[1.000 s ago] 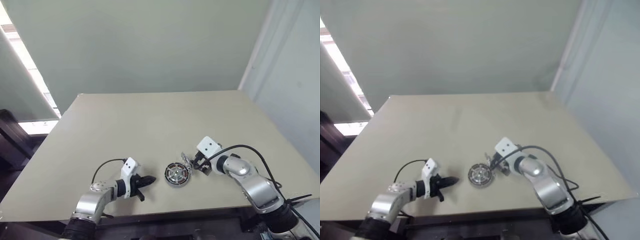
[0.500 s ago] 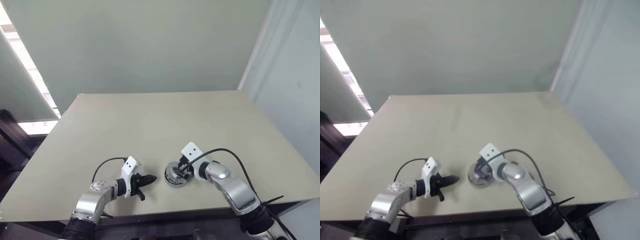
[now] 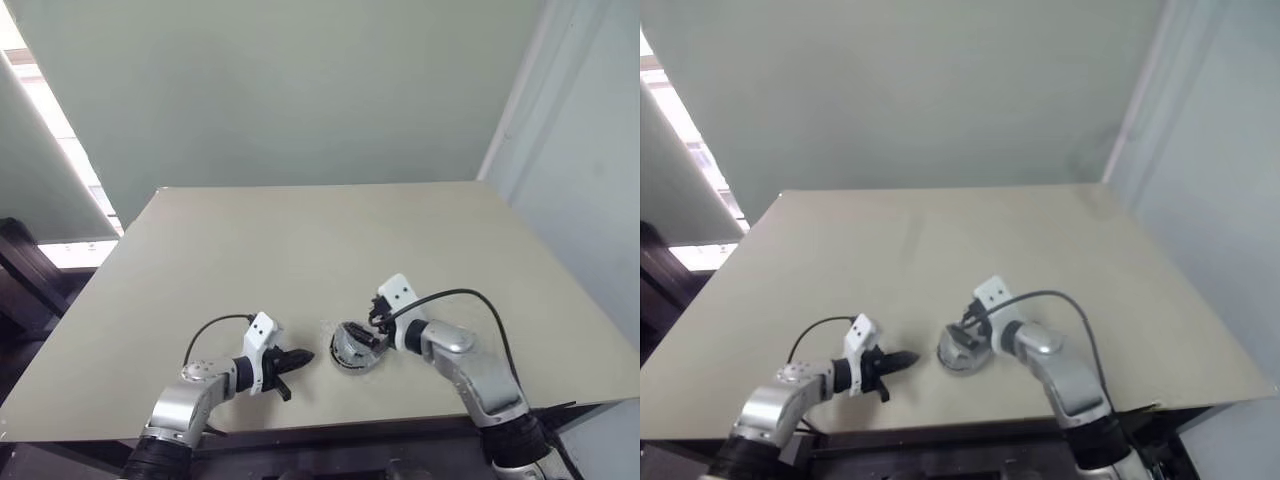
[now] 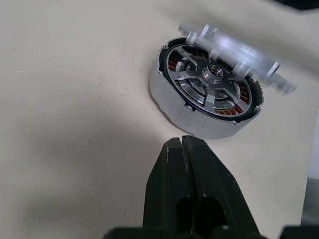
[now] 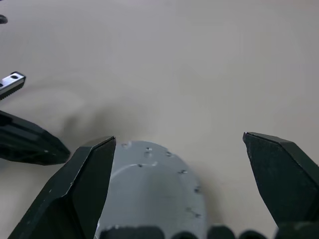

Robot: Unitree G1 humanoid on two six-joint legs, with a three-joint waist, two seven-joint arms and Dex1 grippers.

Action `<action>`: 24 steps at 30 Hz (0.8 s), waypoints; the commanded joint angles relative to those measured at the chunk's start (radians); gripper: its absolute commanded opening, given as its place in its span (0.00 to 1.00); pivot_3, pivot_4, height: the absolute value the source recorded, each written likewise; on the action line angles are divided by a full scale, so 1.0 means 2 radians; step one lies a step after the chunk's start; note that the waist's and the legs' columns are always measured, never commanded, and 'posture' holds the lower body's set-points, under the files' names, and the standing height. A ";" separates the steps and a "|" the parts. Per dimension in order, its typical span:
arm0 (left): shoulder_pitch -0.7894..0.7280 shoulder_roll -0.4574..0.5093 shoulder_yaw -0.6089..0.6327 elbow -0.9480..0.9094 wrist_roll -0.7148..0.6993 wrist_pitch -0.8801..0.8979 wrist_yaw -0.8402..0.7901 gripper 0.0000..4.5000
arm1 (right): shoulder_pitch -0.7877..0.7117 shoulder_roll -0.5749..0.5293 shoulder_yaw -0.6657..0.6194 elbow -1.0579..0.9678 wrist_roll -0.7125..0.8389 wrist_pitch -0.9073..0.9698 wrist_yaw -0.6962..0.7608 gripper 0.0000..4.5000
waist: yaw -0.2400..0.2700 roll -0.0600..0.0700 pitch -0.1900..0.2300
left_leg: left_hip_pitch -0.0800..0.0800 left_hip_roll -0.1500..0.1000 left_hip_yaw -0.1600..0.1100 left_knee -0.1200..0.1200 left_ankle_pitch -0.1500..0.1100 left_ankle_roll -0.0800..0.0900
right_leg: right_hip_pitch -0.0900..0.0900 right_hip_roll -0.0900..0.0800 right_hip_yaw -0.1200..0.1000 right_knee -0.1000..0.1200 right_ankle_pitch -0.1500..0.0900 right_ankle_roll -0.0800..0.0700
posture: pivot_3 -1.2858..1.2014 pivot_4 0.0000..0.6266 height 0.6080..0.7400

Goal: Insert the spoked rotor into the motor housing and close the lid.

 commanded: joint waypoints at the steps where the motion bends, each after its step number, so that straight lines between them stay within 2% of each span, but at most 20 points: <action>1: -0.006 -0.002 0.008 -0.024 -0.011 -0.001 0.001 0.00 | -0.013 -0.017 -0.022 -0.034 0.030 -0.001 0.030 0.99 | 0.000 0.000 0.000 | 0.000 0.000 0.000 0.000 0.000 0.000 | 0.000 0.000 0.000 0.000 0.000 0.000 | 0.52 0.00 1.00; 3: -0.007 -0.003 0.008 -0.024 -0.010 0.000 0.001 0.00 | -0.012 -0.018 -0.033 -0.034 0.049 -0.003 0.043 0.99 | 0.000 0.000 0.000 | 0.000 0.000 0.000 0.000 0.000 0.000 | 0.000 0.000 0.000 0.000 0.000 0.000 | 0.52 0.00 1.00; 6: -0.009 -0.004 0.007 -0.026 -0.010 0.001 0.002 0.00 | -0.003 -0.014 -0.053 -0.017 0.066 -0.082 0.067 0.99 | 0.000 0.000 0.000 | 0.000 0.000 0.000 0.000 0.000 0.000 | 0.000 0.000 0.000 0.000 0.000 0.000 | 0.52 0.00 1.00; 9: -0.010 -0.005 0.007 -0.027 -0.010 0.002 0.002 0.00 | 0.006 -0.034 -0.049 -0.004 0.076 -0.151 0.128 0.99 | 0.000 0.000 0.000 | 0.000 0.000 0.000 0.000 0.000 0.000 | 0.000 0.000 0.000 0.000 0.000 0.000 | 0.52 0.00 1.00; 12: -0.010 -0.005 0.007 -0.031 -0.010 0.004 0.003 0.00 | -0.001 -0.067 -0.029 0.025 0.080 -0.120 0.174 0.99 | 0.000 0.000 0.000 | 0.000 0.000 0.000 0.000 0.000 0.000 | 0.001 0.000 0.000 0.000 0.000 0.000 | 0.52 0.00 1.00; 17: -0.007 0.000 0.012 -0.040 -0.012 0.008 0.003 0.00 | -0.007 -0.090 -0.001 0.076 0.058 -0.171 0.224 0.99 | 0.000 0.000 0.000 | 0.001 0.000 0.000 0.000 0.000 0.000 | 0.001 0.000 0.000 0.000 0.000 0.000 | 0.52 0.00 1.00; 24: -0.002 0.007 0.013 -0.051 -0.017 0.014 0.005 0.00 | -0.034 -0.080 0.007 0.142 0.060 -0.186 0.252 0.99 | 0.000 0.000 0.000 | 0.001 0.000 0.000 0.001 0.000 0.000 | 0.001 0.000 0.000 0.000 0.000 0.000 | 0.52 0.00 1.00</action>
